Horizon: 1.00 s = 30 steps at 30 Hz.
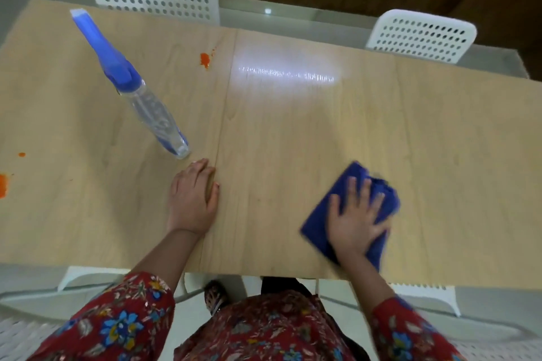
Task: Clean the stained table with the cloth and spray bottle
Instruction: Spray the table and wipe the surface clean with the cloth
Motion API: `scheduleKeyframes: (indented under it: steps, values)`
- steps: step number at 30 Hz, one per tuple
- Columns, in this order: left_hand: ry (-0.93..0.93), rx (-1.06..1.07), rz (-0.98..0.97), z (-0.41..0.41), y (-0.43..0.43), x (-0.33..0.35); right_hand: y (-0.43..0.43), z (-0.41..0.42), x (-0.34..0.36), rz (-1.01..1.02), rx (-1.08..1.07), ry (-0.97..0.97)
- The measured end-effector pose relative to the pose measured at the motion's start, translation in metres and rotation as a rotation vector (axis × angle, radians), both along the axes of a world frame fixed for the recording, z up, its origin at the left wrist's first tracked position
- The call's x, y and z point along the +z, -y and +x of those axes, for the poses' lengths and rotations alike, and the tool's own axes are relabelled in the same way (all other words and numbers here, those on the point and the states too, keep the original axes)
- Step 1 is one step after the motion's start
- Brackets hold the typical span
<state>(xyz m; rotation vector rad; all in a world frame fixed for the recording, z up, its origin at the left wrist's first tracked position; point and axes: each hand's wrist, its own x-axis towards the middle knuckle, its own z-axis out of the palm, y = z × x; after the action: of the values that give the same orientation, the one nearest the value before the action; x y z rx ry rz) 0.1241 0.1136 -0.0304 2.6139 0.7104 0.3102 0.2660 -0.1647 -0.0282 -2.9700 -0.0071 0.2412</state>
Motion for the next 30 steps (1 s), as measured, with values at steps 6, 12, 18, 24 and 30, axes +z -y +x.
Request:
scheduleKeyframes:
  steps: [6,12,18,24,30]
  values:
    - [0.106,-0.017,-0.194,-0.015,-0.002,0.002,-0.114,-0.103,-0.002,0.063,0.752,0.018]
    - [0.021,-0.197,-0.166,-0.064,0.017,0.004,-0.009,-0.095,-0.003,0.034,0.619,0.023]
    - [-0.02,-0.18,-0.309,-0.067,0.017,0.01,0.055,-0.029,0.005,-0.036,0.042,-0.064]
    - [0.222,0.245,-0.615,-0.059,0.004,0.038,-0.064,0.015,0.008,-0.014,0.144,-0.051]
    - [0.429,0.515,-0.559,-0.046,-0.026,0.072,-0.144,0.018,0.009,-0.024,0.398,-0.054]
